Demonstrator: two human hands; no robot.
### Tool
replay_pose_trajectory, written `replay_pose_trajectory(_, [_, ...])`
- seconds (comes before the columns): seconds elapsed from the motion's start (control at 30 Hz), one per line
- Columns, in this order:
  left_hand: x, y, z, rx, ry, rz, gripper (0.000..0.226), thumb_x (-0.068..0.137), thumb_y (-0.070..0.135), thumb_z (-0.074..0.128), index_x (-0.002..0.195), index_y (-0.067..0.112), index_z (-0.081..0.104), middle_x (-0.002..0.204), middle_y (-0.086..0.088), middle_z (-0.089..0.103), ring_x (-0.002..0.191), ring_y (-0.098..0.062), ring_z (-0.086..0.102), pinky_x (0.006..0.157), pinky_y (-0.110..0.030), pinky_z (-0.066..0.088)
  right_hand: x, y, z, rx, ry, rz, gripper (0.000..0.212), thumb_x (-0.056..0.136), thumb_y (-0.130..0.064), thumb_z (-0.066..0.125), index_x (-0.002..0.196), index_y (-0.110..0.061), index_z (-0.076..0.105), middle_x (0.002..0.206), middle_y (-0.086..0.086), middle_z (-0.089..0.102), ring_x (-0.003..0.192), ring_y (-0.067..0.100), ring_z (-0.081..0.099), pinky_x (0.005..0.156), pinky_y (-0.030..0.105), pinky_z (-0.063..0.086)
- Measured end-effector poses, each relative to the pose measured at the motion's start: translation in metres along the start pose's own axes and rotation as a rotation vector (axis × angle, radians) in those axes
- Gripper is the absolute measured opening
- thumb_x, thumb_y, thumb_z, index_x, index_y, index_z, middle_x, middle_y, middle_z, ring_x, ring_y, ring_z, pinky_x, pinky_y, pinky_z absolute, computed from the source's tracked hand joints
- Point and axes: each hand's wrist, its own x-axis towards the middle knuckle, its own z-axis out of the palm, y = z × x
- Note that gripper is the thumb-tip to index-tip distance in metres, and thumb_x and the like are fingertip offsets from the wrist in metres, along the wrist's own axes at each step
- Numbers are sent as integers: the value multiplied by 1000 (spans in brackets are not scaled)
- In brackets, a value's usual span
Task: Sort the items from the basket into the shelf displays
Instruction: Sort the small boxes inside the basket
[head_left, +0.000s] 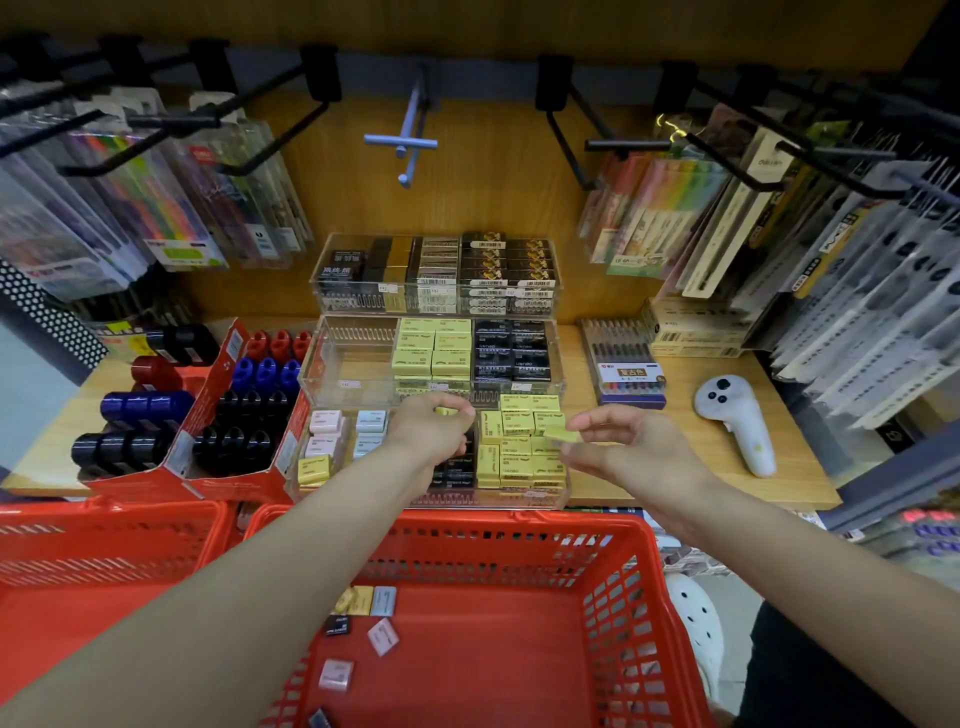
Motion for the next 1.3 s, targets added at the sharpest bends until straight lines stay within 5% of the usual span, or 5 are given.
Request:
replay_pose_trajectory(0.3, [-33, -6, -27, -467, -196, -341, 16, 97, -8, 52, 112, -9, 54, 103, -22, 59, 81, -22, 60, 52, -25, 59, -1, 8, 25, -386, 73, -159, 23, 81, -11, 79, 88, -28, 65, 93, -6, 68, 79, 8, 70, 49, 14, 47])
replay_pose_trajectory(0.53, [-41, -1, -26, -489, -253, -345, 28, 99, -9, 47, 125, -17, 42, 115, -32, 64, 93, -29, 68, 56, -25, 60, 4, 14, 32, -558, 175, -360, 22, 78, -18, 81, 93, -29, 70, 84, -13, 65, 77, -8, 56, 62, 2, 37])
replay_pose_trajectory(0.77, [-36, -2, -26, -544, -116, -320, 41, 95, -4, 58, 132, -11, 44, 146, -24, 40, 93, -30, 66, 57, -25, 61, 10, 20, 40, -601, 186, -504, 20, 76, -11, 82, 94, -16, 76, 84, -10, 65, 73, -5, 60, 70, 0, 43])
replay_pose_trajectory(1.1, [-40, 1, -19, -583, -101, -262, 48, 84, 7, 73, 126, -3, 55, 136, -19, 52, 88, -24, 72, 56, -20, 57, 12, 21, 40, -657, 177, -570, 17, 78, -14, 81, 94, -14, 74, 97, -4, 62, 76, 1, 60, 73, 4, 45])
replay_pose_trajectory(1.3, [-48, 7, -10, -510, -209, -256, 31, 80, 15, 77, 109, 6, 70, 93, -5, 71, 75, -10, 65, 53, -13, 52, -6, -2, 38, -439, 0, -510, 29, 86, -32, 72, 114, -22, 70, 103, -13, 66, 85, -1, 65, 74, 14, 53])
